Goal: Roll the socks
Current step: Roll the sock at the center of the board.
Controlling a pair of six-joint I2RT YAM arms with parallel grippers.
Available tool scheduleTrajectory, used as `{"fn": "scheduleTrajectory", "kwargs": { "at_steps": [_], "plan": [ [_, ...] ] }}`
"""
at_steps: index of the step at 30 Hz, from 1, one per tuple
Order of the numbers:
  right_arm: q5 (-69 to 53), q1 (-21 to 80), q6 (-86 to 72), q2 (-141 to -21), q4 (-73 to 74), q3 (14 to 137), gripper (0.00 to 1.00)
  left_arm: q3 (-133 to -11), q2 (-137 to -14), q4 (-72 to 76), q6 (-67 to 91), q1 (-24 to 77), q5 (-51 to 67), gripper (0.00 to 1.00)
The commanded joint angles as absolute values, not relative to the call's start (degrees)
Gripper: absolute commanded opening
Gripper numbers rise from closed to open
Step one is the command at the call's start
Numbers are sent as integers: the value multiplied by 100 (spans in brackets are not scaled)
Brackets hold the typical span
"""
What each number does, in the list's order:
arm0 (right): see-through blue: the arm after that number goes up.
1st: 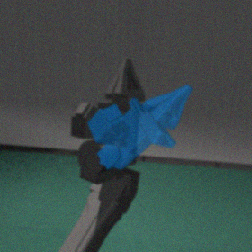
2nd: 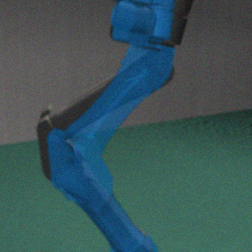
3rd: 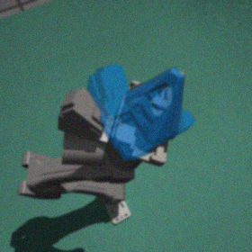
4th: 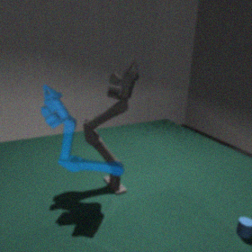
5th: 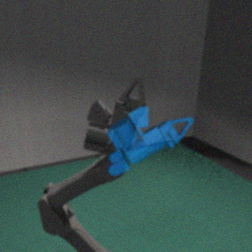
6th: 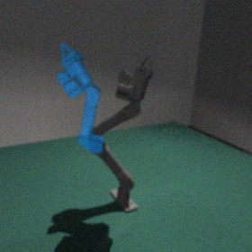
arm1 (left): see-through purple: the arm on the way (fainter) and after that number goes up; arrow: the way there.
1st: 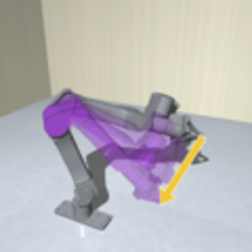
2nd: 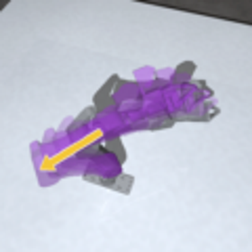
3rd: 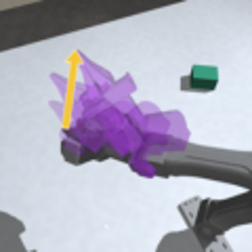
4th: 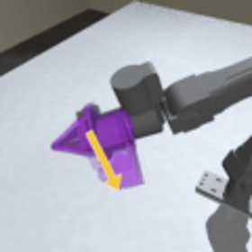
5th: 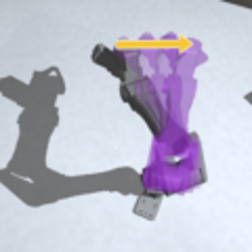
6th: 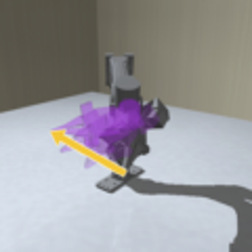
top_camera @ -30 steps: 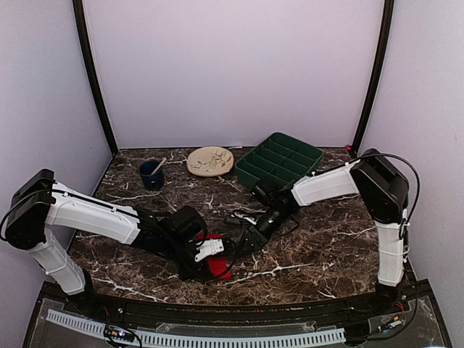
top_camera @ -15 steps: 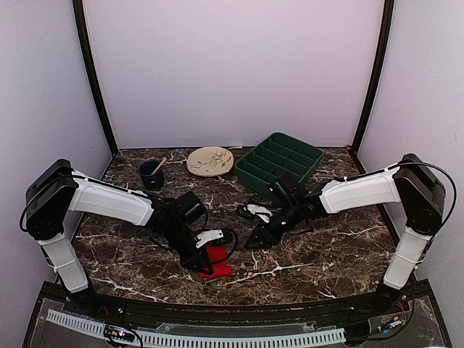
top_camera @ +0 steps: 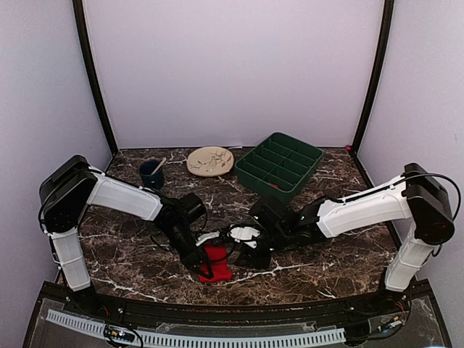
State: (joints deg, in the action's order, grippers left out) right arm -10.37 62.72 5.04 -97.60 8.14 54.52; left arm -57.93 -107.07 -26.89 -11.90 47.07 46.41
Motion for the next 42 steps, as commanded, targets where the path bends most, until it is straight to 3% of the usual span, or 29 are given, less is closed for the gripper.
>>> {"fn": "scheduleTrajectory", "kwargs": {
  "at_steps": [1,23,42],
  "plan": [
    [-696,6552,873,-9796,817,5791,43,-5854,-10771,-2995,-1285,4674,4905,7],
    [-726,7173,1453,-10553,1587,6753,46,-6048,-11143,-2929,-1288,4371,5406,6],
    [-804,7180,1730,-10910,1372,6794,39,-6015,-11187,-3063,-1475,4351,5843,6]
  ]
}}
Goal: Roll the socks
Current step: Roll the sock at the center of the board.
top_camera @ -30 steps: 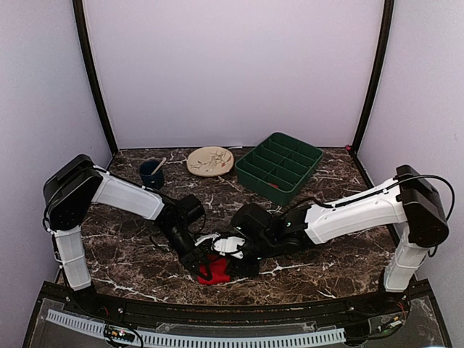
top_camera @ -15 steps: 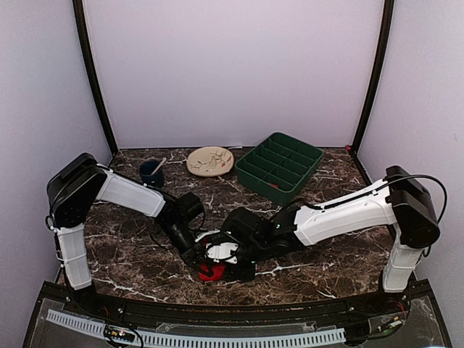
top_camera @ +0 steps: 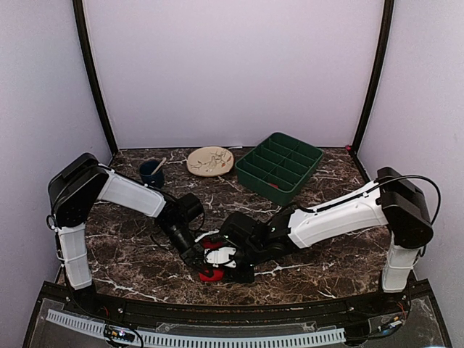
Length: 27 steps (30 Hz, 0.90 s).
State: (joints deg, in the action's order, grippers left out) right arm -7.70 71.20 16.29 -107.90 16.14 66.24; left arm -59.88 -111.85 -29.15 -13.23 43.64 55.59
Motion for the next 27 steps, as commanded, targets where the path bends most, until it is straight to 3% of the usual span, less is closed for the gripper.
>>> {"fn": "scheduleTrajectory", "kwargs": {
  "at_steps": [1,15,27],
  "plan": [
    [-815,7179,1739,-10935,1374,6801,38,-6017,-11195,-3068,-1470,4351,5860,6],
    [-1110,7059,1731,-11109,1328,6759,13,-5999,-11277,-3154,-1490,4355,5885,6],
    [-1424,6915,1793,-11271,1802,7020,3,-6041,-11058,-3026,-881,4218,4672,19]
  ]
}}
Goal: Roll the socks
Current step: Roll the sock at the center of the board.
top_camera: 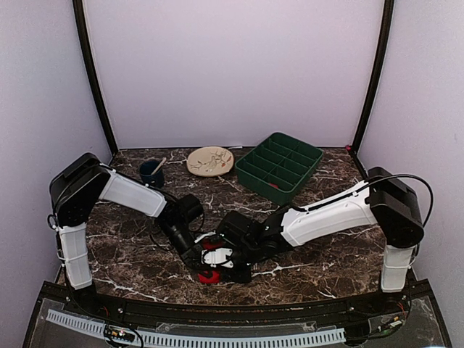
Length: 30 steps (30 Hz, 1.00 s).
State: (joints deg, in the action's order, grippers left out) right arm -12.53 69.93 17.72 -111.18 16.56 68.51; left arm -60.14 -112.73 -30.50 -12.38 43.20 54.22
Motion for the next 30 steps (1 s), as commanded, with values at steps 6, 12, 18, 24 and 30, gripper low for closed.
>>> {"fn": "scheduleTrajectory", "kwargs": {
  "at_steps": [6,12,18,24,30],
  "plan": [
    [-1543,6835,1793,-11343,1876,7092,3,-5955,-10762,-2912,-648,4131,4431,23],
    [-1569,6776,1751,-11371,1907,7122,2,-5757,-10675,-3003,-676,4051,4341,24],
    [-1674,6725,1740,-11432,1987,7199,2,-5584,-10302,-2929,-502,3849,4022,25],
    [-1762,6681,1756,-11524,2088,7339,1,-5555,-9777,-2636,-297,3610,3940,26],
    [-1916,6648,1771,-11641,2390,7598,1,-5440,-9386,-2255,-32,3565,3486,26]
  ]
}}
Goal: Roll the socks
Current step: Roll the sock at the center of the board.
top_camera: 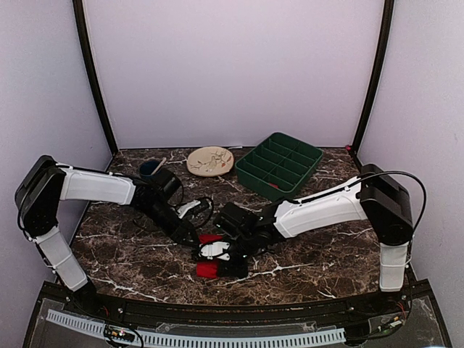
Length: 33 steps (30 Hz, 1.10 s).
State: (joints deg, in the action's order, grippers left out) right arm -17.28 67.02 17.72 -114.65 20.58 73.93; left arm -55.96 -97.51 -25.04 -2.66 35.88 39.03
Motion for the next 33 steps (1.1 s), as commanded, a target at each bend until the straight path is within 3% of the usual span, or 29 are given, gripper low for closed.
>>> {"fn": "scheduleTrajectory", "kwargs": {
  "at_steps": [1,13,20,25,33],
  "plan": [
    [-1942,6641,1775,-11657,2438,7640,1,-5392,-9313,-2194,29,3560,3398,26],
    [-2688,6319,1771,-12109,3164,8289,1,-3928,-6845,-716,1002,3560,1327,21],
    [-3069,6087,1793,-12312,3517,8639,1,-3162,-5590,-90,1112,3868,834,16],
    [-3234,5988,1803,-12449,3699,8819,2,-2976,-5388,93,728,4740,469,11],
    [-3413,5946,1806,-12478,3766,8877,2,-3069,-5764,-68,406,5717,561,12]
  ]
}}
